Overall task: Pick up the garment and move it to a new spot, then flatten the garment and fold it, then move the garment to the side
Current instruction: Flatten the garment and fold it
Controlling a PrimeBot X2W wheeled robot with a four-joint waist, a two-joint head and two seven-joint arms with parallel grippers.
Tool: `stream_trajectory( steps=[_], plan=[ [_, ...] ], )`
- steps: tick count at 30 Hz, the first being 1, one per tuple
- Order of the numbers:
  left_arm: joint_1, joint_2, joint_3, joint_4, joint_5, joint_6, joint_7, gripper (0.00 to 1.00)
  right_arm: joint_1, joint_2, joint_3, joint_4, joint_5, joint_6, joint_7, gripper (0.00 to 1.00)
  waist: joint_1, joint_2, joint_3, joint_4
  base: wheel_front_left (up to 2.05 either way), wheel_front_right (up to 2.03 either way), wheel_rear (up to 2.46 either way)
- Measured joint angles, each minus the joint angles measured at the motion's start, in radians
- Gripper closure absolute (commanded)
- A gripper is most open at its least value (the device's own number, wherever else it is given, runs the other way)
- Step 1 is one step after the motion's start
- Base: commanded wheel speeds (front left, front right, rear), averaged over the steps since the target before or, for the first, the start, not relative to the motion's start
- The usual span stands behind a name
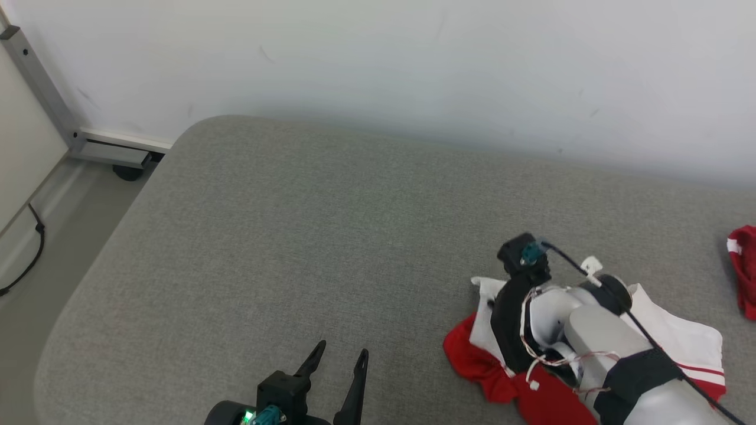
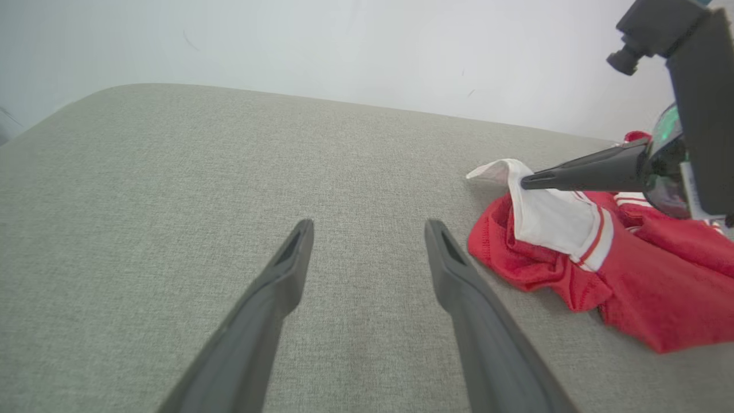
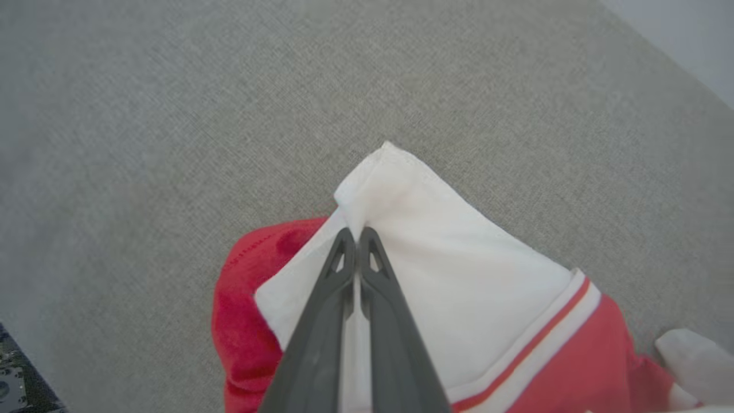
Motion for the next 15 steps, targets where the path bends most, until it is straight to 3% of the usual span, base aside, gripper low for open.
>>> stream_trajectory(
  steps=[15],
  plan=[
    [0.001,-0.001,0.026,0.003,0.000,0.001,-0.018,0.00,-0.122,0.006,-0.151,-0.199,0.022,0.007,-0.370,1.00,0.0000,0.0000,0.005,-0.069,0.00,0.00,0.00]
  ],
)
